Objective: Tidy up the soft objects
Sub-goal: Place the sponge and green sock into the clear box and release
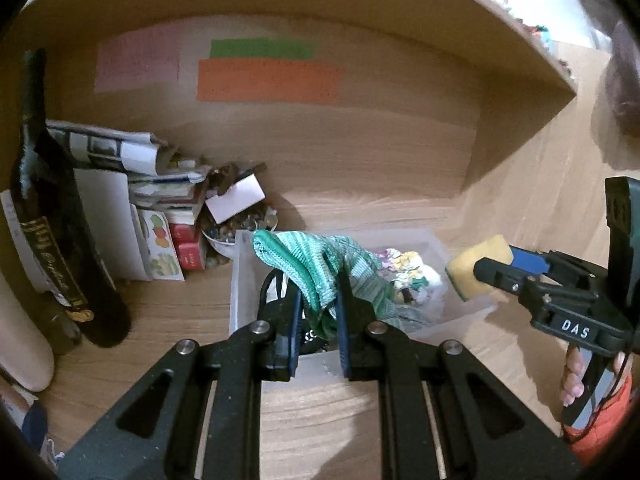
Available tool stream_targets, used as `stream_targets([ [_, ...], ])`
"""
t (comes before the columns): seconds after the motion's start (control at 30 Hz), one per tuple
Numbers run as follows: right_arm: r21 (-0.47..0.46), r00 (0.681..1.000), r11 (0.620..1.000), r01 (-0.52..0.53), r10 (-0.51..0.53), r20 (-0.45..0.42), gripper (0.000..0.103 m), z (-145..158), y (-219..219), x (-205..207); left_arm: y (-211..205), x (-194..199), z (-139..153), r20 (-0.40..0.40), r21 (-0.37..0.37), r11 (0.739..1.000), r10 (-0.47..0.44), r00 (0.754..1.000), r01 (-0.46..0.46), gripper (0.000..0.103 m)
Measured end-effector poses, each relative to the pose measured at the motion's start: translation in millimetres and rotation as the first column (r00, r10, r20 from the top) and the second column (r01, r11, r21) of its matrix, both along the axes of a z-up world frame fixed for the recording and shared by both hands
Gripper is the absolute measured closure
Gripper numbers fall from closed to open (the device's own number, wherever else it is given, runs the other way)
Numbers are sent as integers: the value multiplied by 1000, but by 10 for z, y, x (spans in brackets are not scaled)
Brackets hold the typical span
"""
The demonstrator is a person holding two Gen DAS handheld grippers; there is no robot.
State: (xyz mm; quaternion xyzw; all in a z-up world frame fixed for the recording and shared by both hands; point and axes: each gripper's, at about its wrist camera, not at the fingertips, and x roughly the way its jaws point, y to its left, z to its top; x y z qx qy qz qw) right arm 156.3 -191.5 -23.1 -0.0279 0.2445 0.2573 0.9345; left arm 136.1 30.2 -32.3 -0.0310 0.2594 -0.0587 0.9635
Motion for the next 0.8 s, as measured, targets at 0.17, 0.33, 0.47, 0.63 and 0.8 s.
stream_targets([
  [0.17, -39, 998, 999, 0, -2, -60, 59, -188, 124, 188, -74, 245, -202, -61, 20, 1000, 5, 998, -4, 88],
  [0.33, -26, 991, 1000, -12, 8, -133, 59, -338, 153, 356, -104, 410, -357, -119, 10, 1000, -25, 993, 26, 88],
  [0.47, -49, 987, 999, -20, 12, -160, 58, -426, 204, 397, -125, 470, -441, -151, 17, 999, -38, 988, 41, 88],
  [0.63, -65, 987, 998, -18, 8, -160, 54, -428, 208, 389, -166, 465, -477, -171, 37, 998, -47, 984, 55, 73],
  [0.8, -55, 984, 998, -11, 2, -179, 49, -407, 138, 355, -150, 331, -432, -147, 42, 998, -44, 988, 51, 50],
])
